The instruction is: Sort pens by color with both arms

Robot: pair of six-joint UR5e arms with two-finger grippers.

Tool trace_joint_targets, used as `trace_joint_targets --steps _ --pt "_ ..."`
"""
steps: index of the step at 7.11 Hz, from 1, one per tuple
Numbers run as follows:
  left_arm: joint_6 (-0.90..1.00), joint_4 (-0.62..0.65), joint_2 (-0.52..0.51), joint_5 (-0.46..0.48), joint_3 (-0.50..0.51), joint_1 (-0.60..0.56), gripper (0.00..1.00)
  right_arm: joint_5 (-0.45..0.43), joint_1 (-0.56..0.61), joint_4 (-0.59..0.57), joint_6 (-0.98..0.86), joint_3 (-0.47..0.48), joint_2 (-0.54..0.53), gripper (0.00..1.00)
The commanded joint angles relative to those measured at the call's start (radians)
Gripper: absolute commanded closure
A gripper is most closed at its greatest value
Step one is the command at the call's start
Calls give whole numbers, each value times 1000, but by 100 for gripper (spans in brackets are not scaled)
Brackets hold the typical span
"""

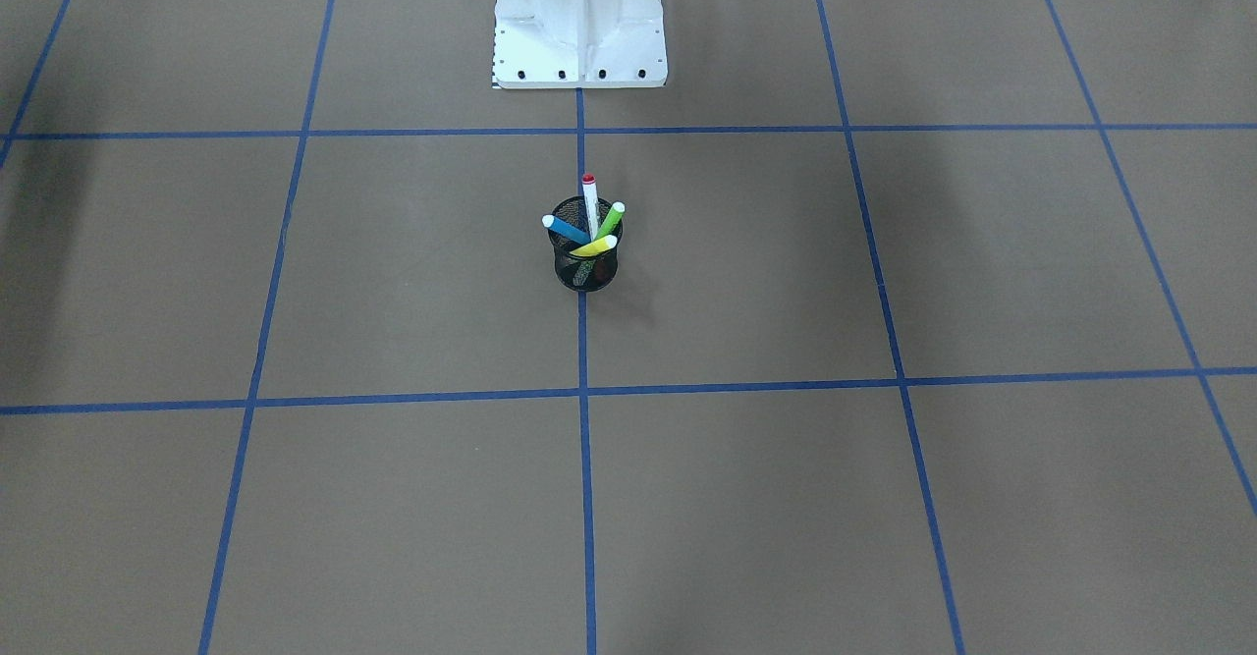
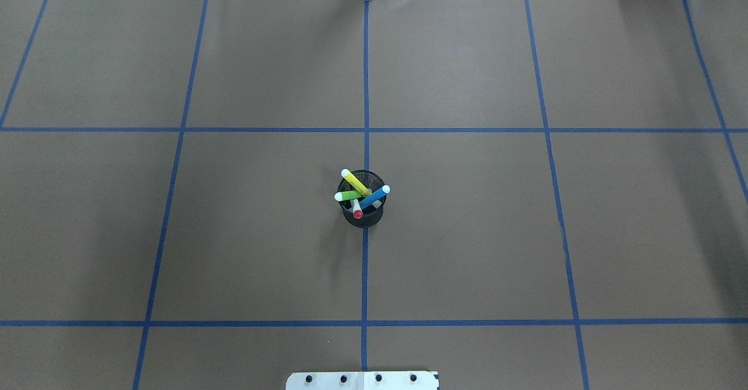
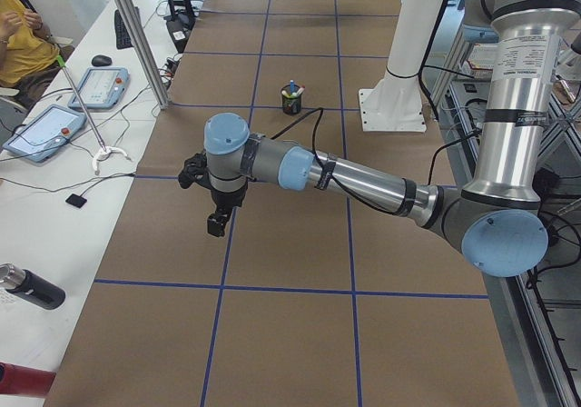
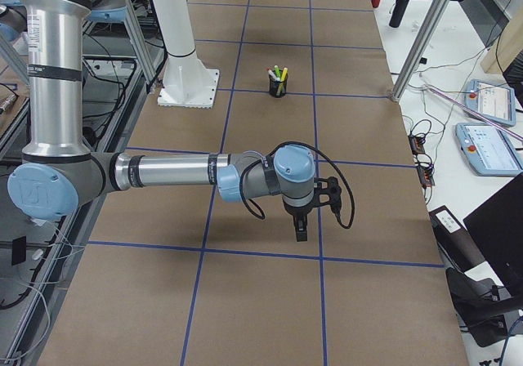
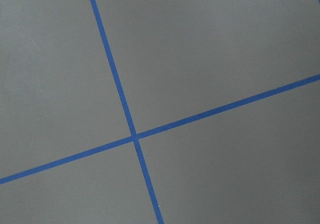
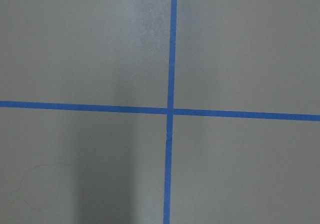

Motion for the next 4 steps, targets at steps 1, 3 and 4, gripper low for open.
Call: trace_joint_targets --steps 1,3,4 --pt "-80 -78 -21 -4 1 52 0 52 -65 13 93 35 95 1" --pt "-165 -77 -76 -4 7 98 0 43 -197 14 323 112 147 1" --pt "-228 -85 -90 -4 7 127 0 39 -254 13 456 132 213 1"
